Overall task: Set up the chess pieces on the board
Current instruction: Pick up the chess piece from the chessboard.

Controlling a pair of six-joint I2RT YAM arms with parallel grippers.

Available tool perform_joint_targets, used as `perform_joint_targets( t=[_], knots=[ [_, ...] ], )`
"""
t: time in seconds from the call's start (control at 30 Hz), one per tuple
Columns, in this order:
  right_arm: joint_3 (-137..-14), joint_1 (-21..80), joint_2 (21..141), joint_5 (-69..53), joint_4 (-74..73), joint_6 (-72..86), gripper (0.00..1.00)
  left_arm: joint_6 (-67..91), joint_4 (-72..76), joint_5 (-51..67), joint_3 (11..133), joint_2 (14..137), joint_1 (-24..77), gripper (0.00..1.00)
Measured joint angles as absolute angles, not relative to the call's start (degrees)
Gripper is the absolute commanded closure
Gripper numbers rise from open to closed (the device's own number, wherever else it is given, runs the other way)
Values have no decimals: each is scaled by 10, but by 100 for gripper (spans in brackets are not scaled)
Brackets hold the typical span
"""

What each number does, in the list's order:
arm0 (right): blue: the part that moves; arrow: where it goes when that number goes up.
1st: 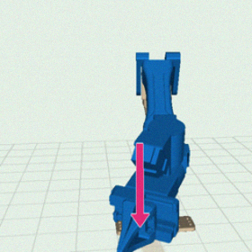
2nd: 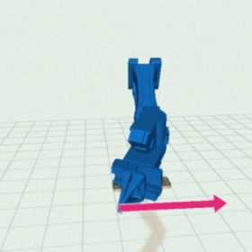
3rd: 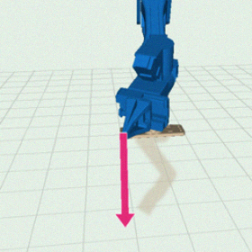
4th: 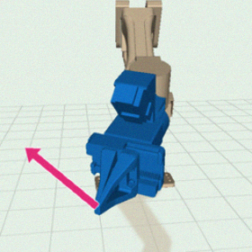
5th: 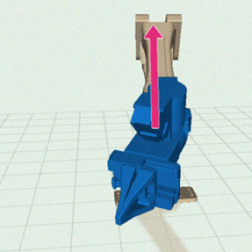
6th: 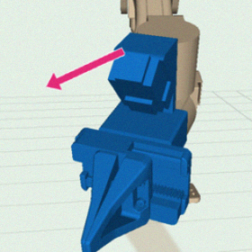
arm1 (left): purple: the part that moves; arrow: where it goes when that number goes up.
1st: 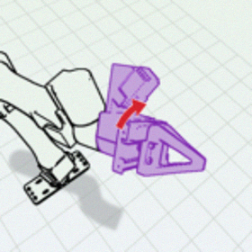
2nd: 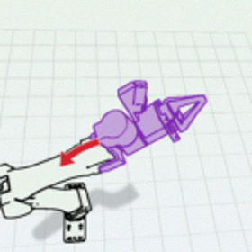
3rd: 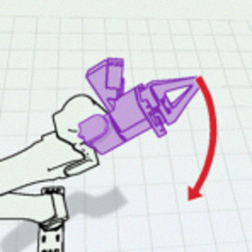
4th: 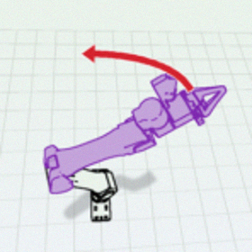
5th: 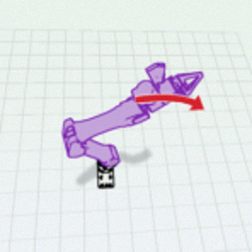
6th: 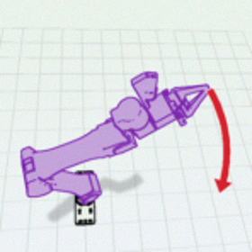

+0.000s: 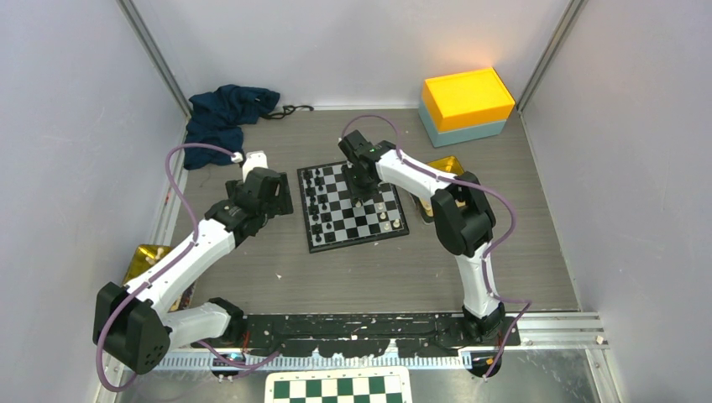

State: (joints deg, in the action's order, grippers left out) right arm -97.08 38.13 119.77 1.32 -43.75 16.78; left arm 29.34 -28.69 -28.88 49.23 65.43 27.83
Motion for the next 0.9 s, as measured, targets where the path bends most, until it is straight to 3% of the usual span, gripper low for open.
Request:
perform_joint_targets(
  t=[0.47,0.9],
  knots=[
    [-974,382,1212,13,-436,168,69,293,-286,-289,486,650,278,0],
    [-976,382,1217,13,-433,169,91,293,-286,-289,483,645,278,0]
  ],
)
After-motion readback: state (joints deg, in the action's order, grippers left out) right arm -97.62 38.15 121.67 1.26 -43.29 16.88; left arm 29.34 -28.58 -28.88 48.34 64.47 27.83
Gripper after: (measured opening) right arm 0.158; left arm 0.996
